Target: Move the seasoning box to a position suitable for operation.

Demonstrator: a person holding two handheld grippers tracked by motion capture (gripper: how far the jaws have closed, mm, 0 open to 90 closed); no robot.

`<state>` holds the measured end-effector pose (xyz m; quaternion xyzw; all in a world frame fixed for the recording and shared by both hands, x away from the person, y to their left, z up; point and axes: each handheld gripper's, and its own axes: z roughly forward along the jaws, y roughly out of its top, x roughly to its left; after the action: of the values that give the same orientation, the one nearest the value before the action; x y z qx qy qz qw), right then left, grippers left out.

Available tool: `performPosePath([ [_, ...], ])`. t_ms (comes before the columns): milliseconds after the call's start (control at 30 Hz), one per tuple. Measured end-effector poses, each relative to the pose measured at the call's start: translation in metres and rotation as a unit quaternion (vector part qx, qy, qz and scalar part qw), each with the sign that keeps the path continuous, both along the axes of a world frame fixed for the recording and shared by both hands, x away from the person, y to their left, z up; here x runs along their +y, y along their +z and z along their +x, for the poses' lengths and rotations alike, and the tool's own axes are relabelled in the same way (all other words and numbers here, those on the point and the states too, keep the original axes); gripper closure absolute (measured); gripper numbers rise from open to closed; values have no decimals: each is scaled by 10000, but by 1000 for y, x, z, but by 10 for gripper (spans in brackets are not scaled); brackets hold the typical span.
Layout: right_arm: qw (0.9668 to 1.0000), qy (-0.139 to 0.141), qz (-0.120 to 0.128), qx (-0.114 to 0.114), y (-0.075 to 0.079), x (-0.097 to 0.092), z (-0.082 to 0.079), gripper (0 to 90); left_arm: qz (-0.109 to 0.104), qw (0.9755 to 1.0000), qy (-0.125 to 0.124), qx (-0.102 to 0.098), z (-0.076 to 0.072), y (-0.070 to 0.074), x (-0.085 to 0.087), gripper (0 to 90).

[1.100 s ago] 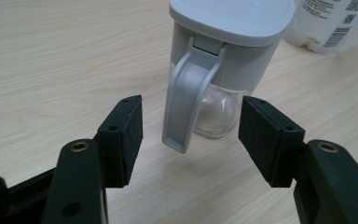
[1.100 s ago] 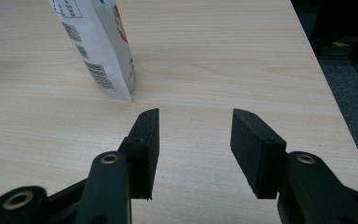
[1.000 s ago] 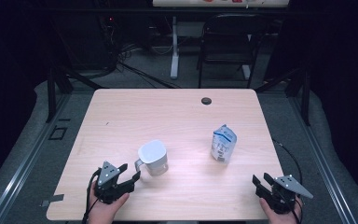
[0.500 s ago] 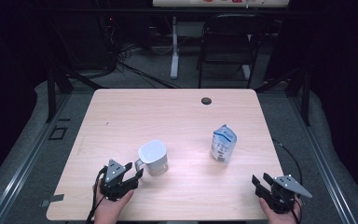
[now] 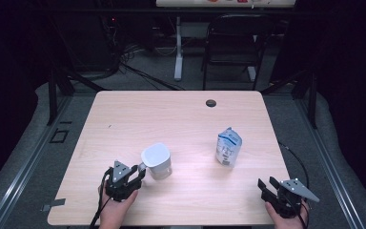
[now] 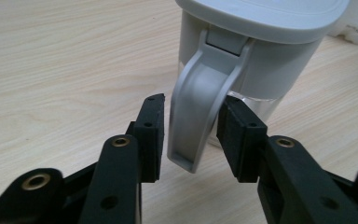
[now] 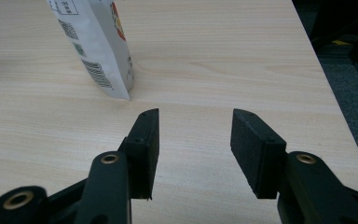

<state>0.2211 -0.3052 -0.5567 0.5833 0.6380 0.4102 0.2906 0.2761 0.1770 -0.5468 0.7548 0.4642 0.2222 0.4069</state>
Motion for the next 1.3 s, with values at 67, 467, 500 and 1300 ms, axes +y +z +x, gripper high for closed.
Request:
performPosePath([
  [67,10000,4,3,12,0,0,0,525,8,10000,0,-34,0,0,0,680],
  [467,10000,9,7,35,0,0,1,525,19,9998,221,-15,8,0,5,685],
  [500,10000,14,28,-7,0,0,1,523,-22,9997,255,1,10,-1,5,669],
  [1300,10000,36,23,36,-1,0,2,523,162,9998,118,-82,17,-3,5,717],
])
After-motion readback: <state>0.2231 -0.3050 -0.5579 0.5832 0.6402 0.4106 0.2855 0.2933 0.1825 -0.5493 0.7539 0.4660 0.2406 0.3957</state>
